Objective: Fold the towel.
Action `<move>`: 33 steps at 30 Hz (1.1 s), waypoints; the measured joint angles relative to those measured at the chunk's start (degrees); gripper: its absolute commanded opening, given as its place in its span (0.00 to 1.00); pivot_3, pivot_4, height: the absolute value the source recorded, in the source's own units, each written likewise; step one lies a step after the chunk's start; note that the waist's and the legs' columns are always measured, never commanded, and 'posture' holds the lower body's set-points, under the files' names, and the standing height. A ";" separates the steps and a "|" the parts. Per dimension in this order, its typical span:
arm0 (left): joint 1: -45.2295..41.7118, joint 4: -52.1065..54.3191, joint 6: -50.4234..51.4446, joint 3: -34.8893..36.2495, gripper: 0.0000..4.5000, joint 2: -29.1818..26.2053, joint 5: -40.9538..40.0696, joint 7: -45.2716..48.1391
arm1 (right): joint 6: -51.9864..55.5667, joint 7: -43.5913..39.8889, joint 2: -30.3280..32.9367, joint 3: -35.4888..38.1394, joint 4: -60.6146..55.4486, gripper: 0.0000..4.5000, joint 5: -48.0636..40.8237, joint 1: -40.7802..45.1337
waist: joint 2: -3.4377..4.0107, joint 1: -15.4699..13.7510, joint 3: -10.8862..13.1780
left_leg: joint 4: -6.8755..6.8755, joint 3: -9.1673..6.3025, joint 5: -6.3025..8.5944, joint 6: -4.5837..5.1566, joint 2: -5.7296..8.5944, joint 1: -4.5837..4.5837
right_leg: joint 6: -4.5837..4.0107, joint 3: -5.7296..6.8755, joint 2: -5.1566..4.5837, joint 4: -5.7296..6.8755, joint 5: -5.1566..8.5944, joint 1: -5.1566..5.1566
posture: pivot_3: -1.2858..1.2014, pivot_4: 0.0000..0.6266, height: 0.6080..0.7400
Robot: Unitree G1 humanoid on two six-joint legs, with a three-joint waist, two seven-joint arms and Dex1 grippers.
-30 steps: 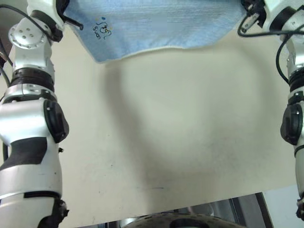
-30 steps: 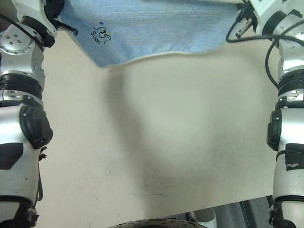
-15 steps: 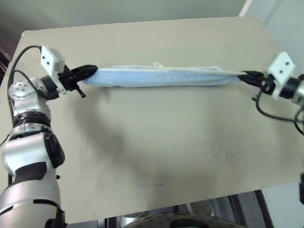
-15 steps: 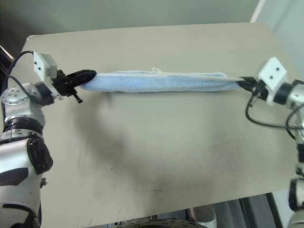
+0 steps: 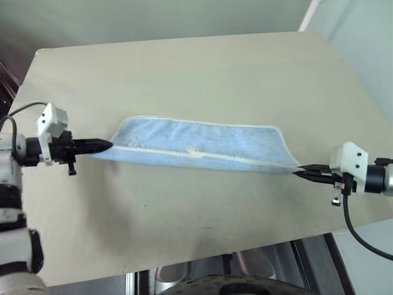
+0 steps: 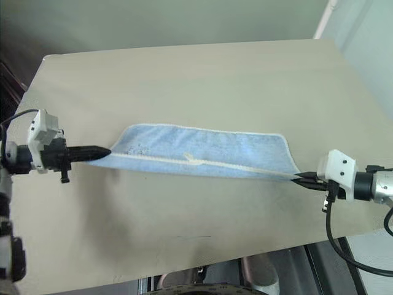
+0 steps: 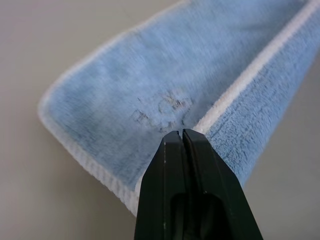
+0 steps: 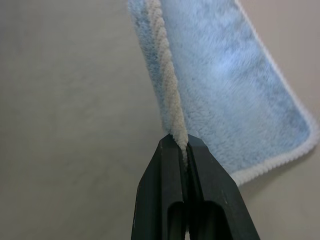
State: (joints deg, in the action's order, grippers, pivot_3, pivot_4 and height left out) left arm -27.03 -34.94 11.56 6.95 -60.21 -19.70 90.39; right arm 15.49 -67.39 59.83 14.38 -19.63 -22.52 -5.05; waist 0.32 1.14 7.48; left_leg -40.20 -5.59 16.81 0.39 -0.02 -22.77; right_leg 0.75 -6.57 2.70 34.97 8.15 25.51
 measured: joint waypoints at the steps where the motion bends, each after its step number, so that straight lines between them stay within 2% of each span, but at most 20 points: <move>1: 2.74 4.21 1.85 -0.08 0.01 -1.26 -1.20 0.00 | -1.20 -0.31 1.07 0.01 0.25 0.00 0.58 -1.43 | -0.01 -0.01 -0.01 | 0.03 -0.01 -0.01 -0.01 -0.01 0.07 | -0.01 0.00 0.00 0.06 0.00 -0.05 | 0.52 0.24 1.00; 6: 11.35 19.38 13.76 0.89 0.01 -7.23 -6.67 -0.16 | -3.58 -0.68 2.25 0.49 1.93 0.00 2.56 -3.91 | -0.04 -0.18 -0.02 | 0.09 -0.05 -0.03 -0.03 -0.03 0.14 | -0.16 0.00 0.04 0.11 -0.03 -0.01 | 0.52 0.24 1.00; 11: 15.28 23.29 17.50 2.10 0.01 -10.39 -9.89 -0.31 | -3.66 -1.79 2.59 1.12 1.65 0.00 2.34 -5.21 | -0.01 -0.14 -0.03 | 0.19 -0.05 0.04 -0.15 -0.05 0.17 | -0.31 -0.01 0.06 0.22 0.10 0.09 | 0.52 0.24 1.00; 22: 12.73 16.65 16.64 0.92 0.01 -5.10 -9.93 -2.72 | -7.97 3.51 0.23 -6.10 9.87 0.00 7.08 7.86 | -0.01 -0.21 -0.03 | 0.19 -0.04 0.06 -0.18 -0.08 -0.11 | -0.34 -0.01 0.06 0.36 0.10 0.46 | 0.52 0.24 1.00; 27: 8.51 10.27 9.95 0.68 0.01 -0.32 -7.38 -6.01 | -8.81 5.80 -2.36 -9.00 14.19 0.00 8.45 13.69 | -0.03 -0.46 -0.03 | 0.13 -0.05 0.02 -0.13 -0.08 -0.12 | -0.30 -0.01 0.05 0.34 0.04 0.42 | 0.52 0.24 1.00; 33: -1.40 -2.47 -1.33 -1.33 0.01 5.41 -1.88 -10.75 | -11.06 8.78 -6.34 -13.61 21.04 0.00 11.65 19.95 | -0.02 -0.66 -0.03 | 0.12 -0.04 -0.03 -0.07 -0.07 -0.11 | -0.21 -0.01 0.04 0.31 -0.13 0.41 | 0.52 0.24 1.00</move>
State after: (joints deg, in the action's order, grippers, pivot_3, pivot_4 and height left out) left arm -28.43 -37.41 10.22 5.62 -54.80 -21.58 79.64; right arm 4.43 -58.61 53.49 0.77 1.41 -10.86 14.91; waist 0.30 0.48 7.44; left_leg -40.08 -5.63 16.78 0.32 -0.10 -22.88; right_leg 0.54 -6.58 2.74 35.28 8.02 25.92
